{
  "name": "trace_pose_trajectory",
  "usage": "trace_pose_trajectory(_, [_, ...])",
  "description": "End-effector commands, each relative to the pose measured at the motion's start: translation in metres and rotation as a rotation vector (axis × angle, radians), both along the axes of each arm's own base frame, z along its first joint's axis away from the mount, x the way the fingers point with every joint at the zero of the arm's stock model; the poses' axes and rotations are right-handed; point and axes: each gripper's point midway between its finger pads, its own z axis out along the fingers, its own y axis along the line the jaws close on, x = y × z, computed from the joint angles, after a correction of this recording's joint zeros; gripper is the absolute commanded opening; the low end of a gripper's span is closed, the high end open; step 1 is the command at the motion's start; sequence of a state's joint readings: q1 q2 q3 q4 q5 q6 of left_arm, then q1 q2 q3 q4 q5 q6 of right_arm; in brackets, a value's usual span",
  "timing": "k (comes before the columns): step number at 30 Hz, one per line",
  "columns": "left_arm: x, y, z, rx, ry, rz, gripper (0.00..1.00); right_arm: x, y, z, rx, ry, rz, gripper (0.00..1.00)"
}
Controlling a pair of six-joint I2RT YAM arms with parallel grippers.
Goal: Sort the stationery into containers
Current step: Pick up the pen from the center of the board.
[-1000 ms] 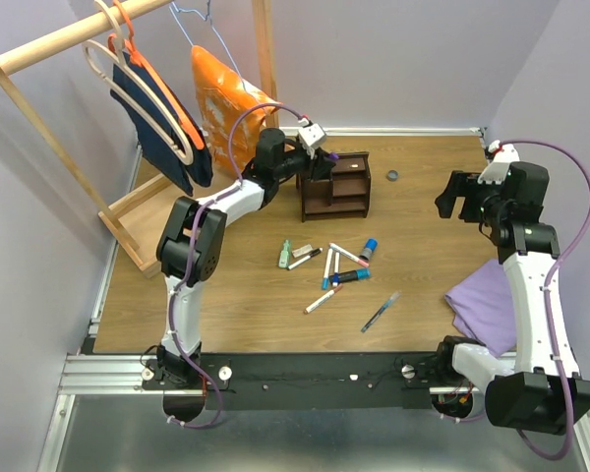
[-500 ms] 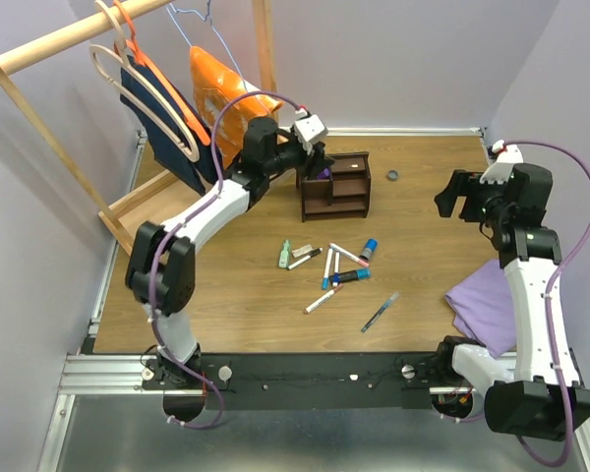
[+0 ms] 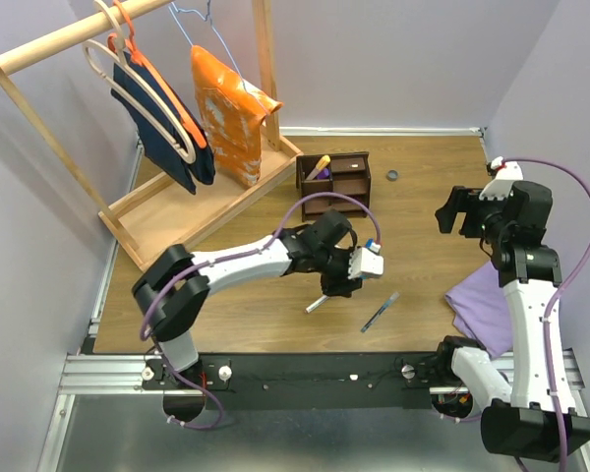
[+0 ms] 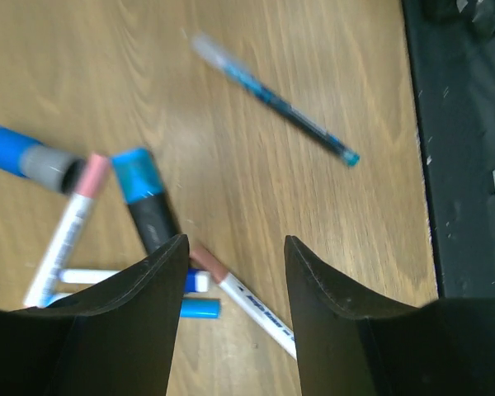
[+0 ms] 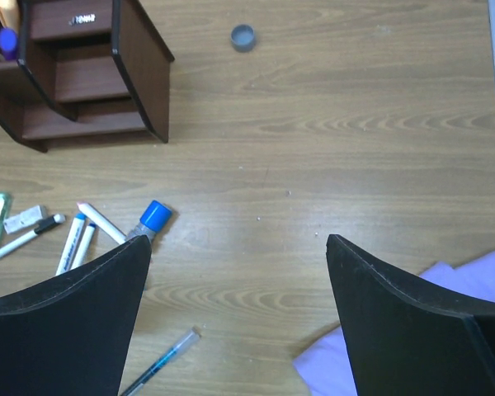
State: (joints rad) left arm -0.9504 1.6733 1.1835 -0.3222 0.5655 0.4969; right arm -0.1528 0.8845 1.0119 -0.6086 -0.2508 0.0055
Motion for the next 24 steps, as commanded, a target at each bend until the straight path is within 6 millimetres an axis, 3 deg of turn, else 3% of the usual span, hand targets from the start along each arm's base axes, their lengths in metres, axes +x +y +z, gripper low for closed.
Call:
trace_pose_trajectory(1, [0.012, -0.002, -0.029, 0.127, -0.033, 0.078, 0.58, -0.015, -0.008, -0.016, -0.044, 0.045, -0.021, 0.95])
trace_pose_trajectory(6, [0.02, -0.015, -0.048, 0.165, -0.07, 0.097, 0.59, -0.021, -0.006, -0.021, -0.037, 0.041, -0.026, 0.95])
trace_pose_trajectory(15, [0.044, -0.04, -0.058, 0.185, -0.082, 0.15, 0.59, -0.024, -0.006, -0.017, -0.038, 0.026, -0.027, 0.95])
trace_pose_trajectory(24, [0.06, -0.049, -0.099, 0.254, -0.092, 0.179, 0.57, -0.022, -0.006, -0.017, -0.073, 0.03, 0.003, 0.95])
